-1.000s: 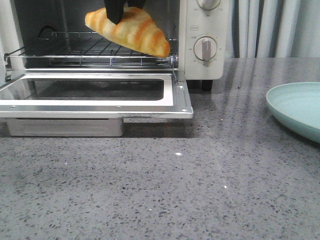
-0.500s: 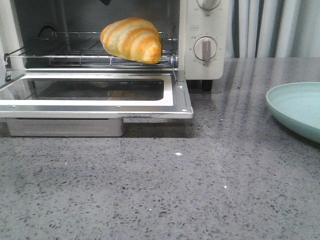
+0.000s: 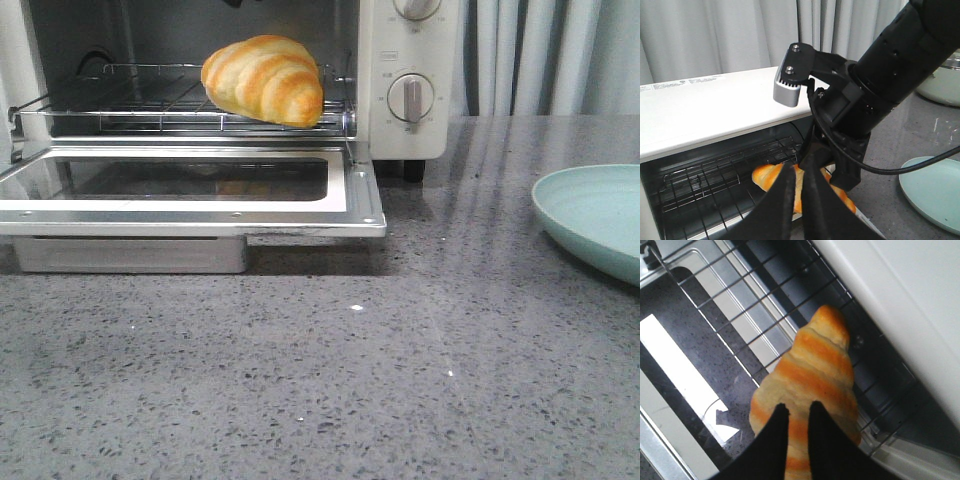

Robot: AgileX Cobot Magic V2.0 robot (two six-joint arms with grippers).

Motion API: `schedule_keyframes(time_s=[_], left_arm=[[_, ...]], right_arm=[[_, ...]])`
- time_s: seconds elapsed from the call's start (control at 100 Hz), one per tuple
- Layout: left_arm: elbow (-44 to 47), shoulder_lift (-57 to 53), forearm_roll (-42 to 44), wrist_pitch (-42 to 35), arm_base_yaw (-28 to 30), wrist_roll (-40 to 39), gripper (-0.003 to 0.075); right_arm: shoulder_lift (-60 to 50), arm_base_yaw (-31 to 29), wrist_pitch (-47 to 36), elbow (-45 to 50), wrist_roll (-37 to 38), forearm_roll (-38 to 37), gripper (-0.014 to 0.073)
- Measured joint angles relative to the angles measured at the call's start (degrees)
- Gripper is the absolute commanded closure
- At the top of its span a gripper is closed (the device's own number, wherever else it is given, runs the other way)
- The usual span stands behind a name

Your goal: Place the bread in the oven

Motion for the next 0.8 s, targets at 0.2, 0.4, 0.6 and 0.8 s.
schedule_keyframes(time_s=[0.2,0.4,0.6,0.8], left_arm=[[0.0,-0.39,0.86,-0.71,0.0,0.0,0.074],[-0.03,-2.84,2.32,-3.44,0.0,0.0,0.074],[-0.14,-3.53,4.92,-3.9,1.27,0.0,0.074],[-0.01,-5.21,5.57,-4.04,6.66,0.0,0.074]], right_arm=[[-1.28,0.0,0.14,-3.21,0.0,0.68,0.0666],[-5.61,0.0,0.49,-3.44,0.95,-2.12,0.0665],[-9.97,0.0,0.71,-3.65,1.91,-5.92,0.0665],[-14.15,0.0,0.82,-3.65,3.49,-10.11,0.0666]])
